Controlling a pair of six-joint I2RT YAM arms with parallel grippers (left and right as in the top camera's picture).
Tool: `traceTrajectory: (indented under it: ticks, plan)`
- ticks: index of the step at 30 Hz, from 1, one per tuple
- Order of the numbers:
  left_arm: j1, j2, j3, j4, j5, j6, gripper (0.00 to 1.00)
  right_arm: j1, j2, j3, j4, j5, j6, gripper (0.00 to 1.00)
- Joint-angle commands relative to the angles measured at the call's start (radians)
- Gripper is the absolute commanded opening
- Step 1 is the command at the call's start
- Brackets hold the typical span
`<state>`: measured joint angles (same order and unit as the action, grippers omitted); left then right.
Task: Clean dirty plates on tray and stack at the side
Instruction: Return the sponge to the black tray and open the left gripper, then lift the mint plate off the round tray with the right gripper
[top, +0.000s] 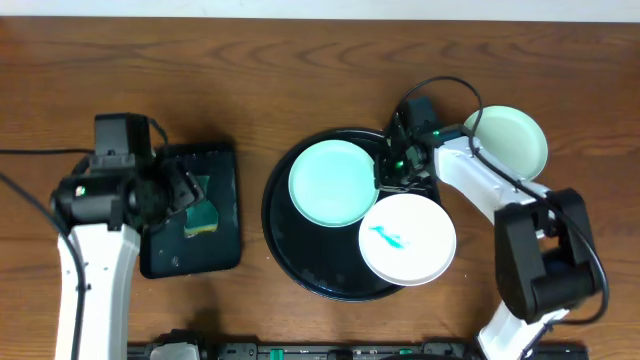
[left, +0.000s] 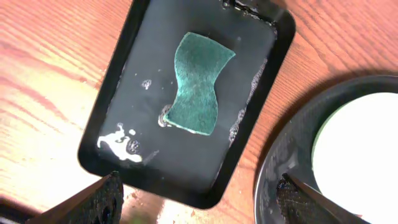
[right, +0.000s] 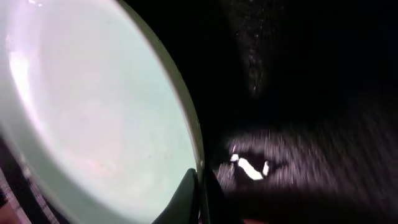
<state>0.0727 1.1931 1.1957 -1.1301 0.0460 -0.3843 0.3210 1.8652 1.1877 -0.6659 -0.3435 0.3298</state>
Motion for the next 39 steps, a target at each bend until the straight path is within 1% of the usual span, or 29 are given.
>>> traceTrajectory:
  ticks: [1, 6, 9, 11, 12, 17, 20, 21, 23, 32, 36, 39]
  plan:
    - [-0.002, -0.036, 0.0, -0.01, -0.005, 0.01, 0.8, -0.002, -0.101, 0.059, -0.036, -0.001, 0.014, 0.02]
    - [-0.002, -0.045, 0.0, -0.01, -0.001, 0.01, 0.8, -0.014, -0.187, 0.1, -0.138, 0.002, 0.047, 0.01]
    - [-0.002, -0.044, 0.0, -0.013, 0.022, 0.01, 0.8, -0.04, -0.222, 0.117, -0.204, -0.046, 0.076, 0.01]
    - [-0.002, -0.044, 0.0, -0.014, 0.029, 0.01, 0.8, -0.063, -0.236, 0.117, -0.246, -0.14, 0.075, 0.01]
    - [-0.002, -0.044, 0.0, -0.014, 0.029, 0.01, 0.81, -0.08, -0.237, 0.117, -0.283, -0.225, 0.069, 0.01]
    - [-0.002, -0.044, 0.0, -0.015, 0.04, 0.01, 0.81, -0.115, -0.234, 0.117, -0.402, -0.543, -0.039, 0.01]
    - [-0.002, -0.044, 0.0, -0.014, 0.063, 0.01, 0.8, -0.113, -0.234, 0.117, -0.419, -0.689, -0.113, 0.01]
    - [-0.002, -0.044, 0.0, -0.014, 0.069, 0.01, 0.8, -0.113, -0.235, 0.117, -0.414, -0.7, -0.131, 0.01]
    - [-0.002, -0.044, 0.0, -0.014, 0.071, 0.01, 0.82, -0.113, -0.235, 0.117, -0.336, -0.648, -0.167, 0.01]
    - [-0.002, -0.044, 0.0, -0.026, 0.074, 0.01, 0.8, -0.11, -0.235, 0.117, -0.016, -0.3, -0.153, 0.01]
    - [-0.002, -0.044, 0.0, -0.029, 0.074, 0.01, 0.8, -0.107, -0.241, 0.117, 0.019, -0.188, -0.222, 0.02]
    - [-0.002, -0.044, 0.0, -0.029, 0.074, 0.01, 0.8, -0.077, -0.259, 0.117, 0.0, -0.05, -0.284, 0.01]
